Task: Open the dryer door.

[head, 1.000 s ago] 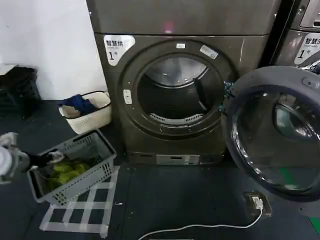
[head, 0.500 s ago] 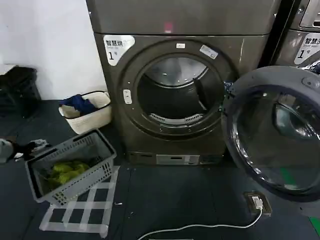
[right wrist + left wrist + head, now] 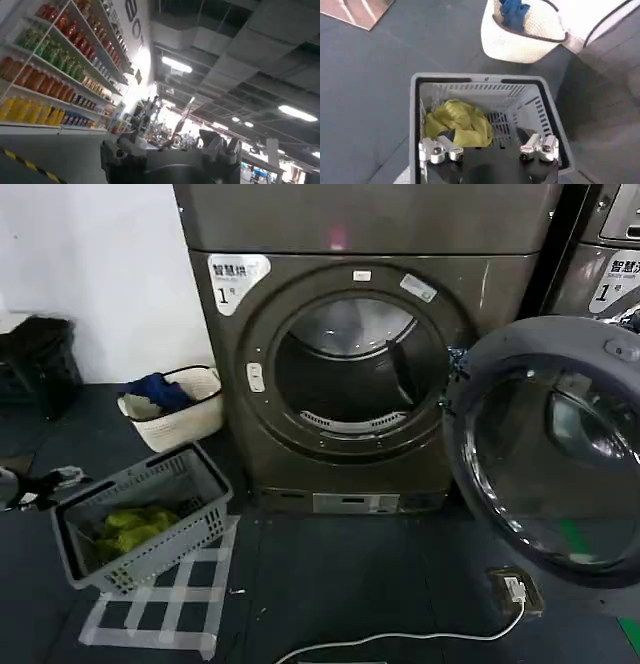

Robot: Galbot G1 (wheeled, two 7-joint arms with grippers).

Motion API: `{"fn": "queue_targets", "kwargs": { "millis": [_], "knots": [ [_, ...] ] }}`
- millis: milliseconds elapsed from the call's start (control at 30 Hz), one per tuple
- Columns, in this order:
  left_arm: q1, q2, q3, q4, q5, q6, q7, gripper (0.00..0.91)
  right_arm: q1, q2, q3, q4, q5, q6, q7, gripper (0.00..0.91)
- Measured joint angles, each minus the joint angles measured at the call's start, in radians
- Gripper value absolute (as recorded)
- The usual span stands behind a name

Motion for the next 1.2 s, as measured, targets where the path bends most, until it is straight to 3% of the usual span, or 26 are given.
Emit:
{"fn": "queue_targets", "kwargs": {
  "millis": [1200],
  "knots": [
    [0.057, -0.004, 0.020, -0.056, 0.068, 0.000, 0.008, 0.907, 0.001, 0.000, -0.001, -0.023, -0.023, 0.011, 0.000, 0.907]
  ]
}}
